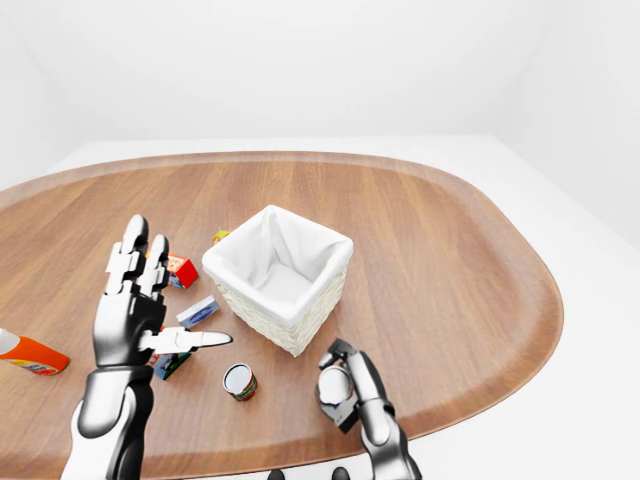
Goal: Pick up the alphabet soup, and put it in the basket.
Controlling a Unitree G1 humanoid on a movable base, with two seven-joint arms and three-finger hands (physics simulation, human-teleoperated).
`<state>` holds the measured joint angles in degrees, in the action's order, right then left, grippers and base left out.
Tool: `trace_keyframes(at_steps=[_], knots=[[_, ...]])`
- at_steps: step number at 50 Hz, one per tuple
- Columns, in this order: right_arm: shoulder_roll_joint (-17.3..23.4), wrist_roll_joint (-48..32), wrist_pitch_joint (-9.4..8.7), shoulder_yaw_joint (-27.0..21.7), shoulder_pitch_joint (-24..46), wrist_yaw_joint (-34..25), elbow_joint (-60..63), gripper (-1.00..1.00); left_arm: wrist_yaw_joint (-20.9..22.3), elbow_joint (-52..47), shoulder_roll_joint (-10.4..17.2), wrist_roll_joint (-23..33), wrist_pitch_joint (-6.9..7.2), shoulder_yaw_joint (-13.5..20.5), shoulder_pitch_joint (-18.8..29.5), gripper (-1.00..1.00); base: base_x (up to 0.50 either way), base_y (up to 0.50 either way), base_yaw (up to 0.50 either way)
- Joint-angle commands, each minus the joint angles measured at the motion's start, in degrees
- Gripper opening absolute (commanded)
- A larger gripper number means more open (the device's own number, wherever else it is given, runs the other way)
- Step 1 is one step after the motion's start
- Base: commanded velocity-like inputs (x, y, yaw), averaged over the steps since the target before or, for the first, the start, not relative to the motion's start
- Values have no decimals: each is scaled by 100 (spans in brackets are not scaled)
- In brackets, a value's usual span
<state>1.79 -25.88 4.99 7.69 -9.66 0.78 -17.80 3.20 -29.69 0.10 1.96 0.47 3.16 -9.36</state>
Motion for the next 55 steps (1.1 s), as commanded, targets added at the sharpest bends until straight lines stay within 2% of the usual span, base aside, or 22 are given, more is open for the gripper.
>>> trace_keyframes(at_steps=[1,45,55], knots=[[23,127,1,-144,-99,68,560,-100,-4,60,1,7,-47,2,8,100,0,0,0],[-103,581,1,-739,-665,319,3370,-100,-18,11,1,31,8,-33,7,100,0,0,0],[-159,552,1,-656,-860,255,4257,-100,-26,-12,0,42,38,-43,10,100,0,0,0]])
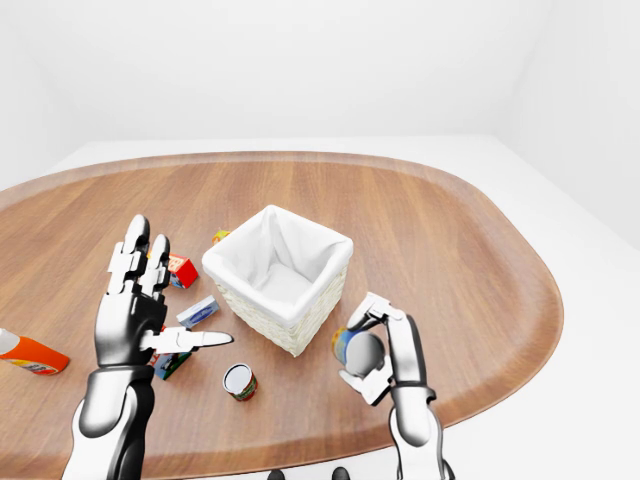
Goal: Pick up the alphabet soup, and put it in the basket.
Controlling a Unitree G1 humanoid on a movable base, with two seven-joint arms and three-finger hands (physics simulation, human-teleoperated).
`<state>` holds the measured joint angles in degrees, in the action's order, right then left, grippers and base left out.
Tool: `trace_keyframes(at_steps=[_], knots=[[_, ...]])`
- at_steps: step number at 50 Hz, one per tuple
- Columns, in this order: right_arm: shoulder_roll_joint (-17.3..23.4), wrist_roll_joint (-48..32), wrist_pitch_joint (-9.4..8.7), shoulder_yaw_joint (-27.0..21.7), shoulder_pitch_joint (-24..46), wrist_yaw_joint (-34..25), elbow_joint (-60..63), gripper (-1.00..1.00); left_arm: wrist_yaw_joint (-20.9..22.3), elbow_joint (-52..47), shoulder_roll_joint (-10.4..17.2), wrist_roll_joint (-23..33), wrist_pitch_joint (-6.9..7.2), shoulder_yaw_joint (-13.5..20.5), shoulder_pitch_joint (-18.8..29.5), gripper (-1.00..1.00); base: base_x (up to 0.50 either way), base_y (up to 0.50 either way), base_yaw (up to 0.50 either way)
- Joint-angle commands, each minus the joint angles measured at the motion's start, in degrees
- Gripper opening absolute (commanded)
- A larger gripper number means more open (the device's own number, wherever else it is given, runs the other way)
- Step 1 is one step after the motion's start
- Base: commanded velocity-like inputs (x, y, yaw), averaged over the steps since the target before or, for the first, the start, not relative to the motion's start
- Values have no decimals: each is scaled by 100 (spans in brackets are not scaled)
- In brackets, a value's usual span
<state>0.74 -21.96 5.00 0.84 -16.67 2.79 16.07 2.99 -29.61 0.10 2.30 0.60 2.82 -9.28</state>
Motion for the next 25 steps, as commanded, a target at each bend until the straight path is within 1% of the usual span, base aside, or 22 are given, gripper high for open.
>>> trace_keyframes(at_steps=[1,6,14,20,23,25], knots=[[-61,179,0,23,-133,40,951,-100,-8,-29,-2,12,33,-12,0,100,0,0,0],[-66,201,0,59,-96,-8,1275,-100,-16,3,0,22,23,-21,13,100,0,0,0],[-66,268,0,36,-26,-59,1464,-100,-22,28,-1,43,-13,-43,-1,100,0,0,0],[-84,307,0,14,177,-132,1775,-100,-33,90,-1,55,-62,-52,6,100,0,0,0],[-82,287,0,-6,388,-166,1894,-100,-36,70,1,50,-36,-48,13,100,0,0,0],[-83,277,0,-7,482,-186,1982,-100,-39,87,1,55,-45,-50,18,100,0,0,0]])
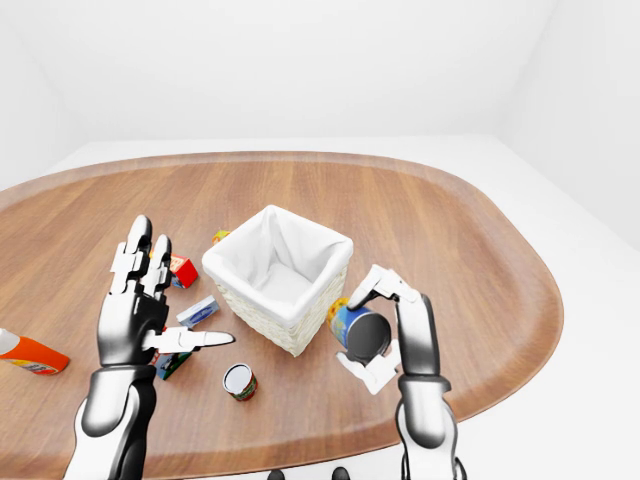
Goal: Pick up the alphabet soup, and put it in the basket.
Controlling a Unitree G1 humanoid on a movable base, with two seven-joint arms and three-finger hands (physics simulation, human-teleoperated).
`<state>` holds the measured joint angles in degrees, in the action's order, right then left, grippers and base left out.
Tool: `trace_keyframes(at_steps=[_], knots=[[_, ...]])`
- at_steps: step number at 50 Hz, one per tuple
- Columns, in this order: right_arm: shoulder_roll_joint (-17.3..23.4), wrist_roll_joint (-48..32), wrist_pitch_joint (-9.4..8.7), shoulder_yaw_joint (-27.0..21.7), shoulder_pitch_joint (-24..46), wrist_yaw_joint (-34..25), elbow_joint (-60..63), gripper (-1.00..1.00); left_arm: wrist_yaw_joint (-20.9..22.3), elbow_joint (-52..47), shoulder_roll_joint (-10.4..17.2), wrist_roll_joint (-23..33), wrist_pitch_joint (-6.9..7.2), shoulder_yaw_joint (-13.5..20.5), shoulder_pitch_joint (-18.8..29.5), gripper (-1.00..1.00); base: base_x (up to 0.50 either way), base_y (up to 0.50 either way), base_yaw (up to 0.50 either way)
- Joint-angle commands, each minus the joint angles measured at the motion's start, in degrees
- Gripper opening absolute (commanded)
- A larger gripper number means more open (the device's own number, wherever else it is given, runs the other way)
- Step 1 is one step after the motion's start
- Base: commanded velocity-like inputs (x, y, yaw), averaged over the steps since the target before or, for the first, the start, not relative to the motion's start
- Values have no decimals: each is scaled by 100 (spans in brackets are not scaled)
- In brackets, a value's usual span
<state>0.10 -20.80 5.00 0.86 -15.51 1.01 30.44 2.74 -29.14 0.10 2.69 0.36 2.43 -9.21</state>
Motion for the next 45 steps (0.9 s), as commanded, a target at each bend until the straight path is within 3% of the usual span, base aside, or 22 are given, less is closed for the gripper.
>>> trace_keyframes(at_steps=[1,6,11,13,16,20,22,24,45], knots=[[-16,135,0,2,412,-15,578,-100,-14,49,2,17,-27,-16,12,100,0,0,0],[-18,132,-27,66,607,-57,603,-100,-18,62,2,23,-41,-20,11,100,0,0,0],[-14,77,-323,126,893,-87,638,-100,-20,103,8,27,-70,-11,25,100,0,0,0],[-10,78,-332,129,898,-84,642,-100,-20,104,8,28,-71,-10,26,100,0,0,0],[-4,109,-598,76,1158,-119,704,-100,-17,131,7,28,-96,-14,23,100,0,0,0],[-2,84,-694,100,1269,-113,685,-100,-16,130,8,23,-88,-10,30,100,0,0,0],[-12,13,-924,149,1499,-140,734,-100,-16,115,5,28,-79,-18,21,100,0,0,0],[-9,-10,-980,167,1605,-132,693,-100,-14,98,6,26,-68,-19,14,100,0,0,0],[-127,-390,-1000,431,2703,-68,-172,-100,-5,71,7,11,-26,-3,25,100,0,0,0]])
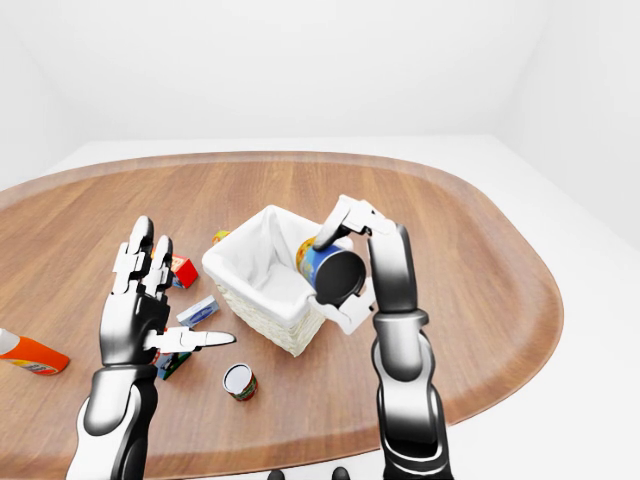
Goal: Pick up the alphabet soup, and put it in the basket.
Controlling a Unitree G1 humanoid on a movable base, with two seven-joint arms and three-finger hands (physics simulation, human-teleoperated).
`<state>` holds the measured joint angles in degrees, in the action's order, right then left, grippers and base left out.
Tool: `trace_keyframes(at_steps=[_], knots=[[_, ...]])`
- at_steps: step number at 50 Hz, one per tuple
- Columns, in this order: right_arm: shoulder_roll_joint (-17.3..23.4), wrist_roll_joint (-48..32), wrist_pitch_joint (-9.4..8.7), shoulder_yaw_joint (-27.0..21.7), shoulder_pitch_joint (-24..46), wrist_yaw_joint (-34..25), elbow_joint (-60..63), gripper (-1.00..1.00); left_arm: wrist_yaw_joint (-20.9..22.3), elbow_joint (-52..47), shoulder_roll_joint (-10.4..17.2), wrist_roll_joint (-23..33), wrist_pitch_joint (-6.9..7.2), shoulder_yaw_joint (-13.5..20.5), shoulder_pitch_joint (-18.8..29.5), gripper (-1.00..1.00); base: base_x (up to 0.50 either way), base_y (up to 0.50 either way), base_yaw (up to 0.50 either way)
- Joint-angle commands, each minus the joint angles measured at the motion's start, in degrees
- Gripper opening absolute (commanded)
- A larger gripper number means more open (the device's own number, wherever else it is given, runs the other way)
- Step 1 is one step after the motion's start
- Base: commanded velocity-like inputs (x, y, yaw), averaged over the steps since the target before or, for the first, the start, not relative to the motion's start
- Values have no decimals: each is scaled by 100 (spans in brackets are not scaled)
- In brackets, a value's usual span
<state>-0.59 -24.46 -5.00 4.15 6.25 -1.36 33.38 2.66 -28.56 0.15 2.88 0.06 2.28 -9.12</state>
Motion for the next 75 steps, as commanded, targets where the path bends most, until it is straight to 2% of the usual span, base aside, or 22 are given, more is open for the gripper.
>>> trace_keyframes(at_steps=[1,27,31,36,59,75], knots=[[-59,-26,0,102,530,169,-471,-100,3,14,2,-7,4,12,17,100,0,0,0],[-303,-391,0,301,1368,198,-1638,-100,9,0,2,-9,6,11,5,100,0,0,0],[-326,-428,0,295,1524,141,-1747,-100,7,70,5,-9,-32,22,26,100,0,0,0],[-376,-500,0,318,1807,88,-2087,-100,0,47,3,-2,-1,14,33,100,0,0,0],[-308,-1064,0,229,2844,-635,-3449,-100,2,84,8,-4,-19,23,50,100,0,0,0],[-117,-1122,0,48,3513,-559,-4964,-100,-2,99,10,-8,-9,27,73,100,0,0,0]])
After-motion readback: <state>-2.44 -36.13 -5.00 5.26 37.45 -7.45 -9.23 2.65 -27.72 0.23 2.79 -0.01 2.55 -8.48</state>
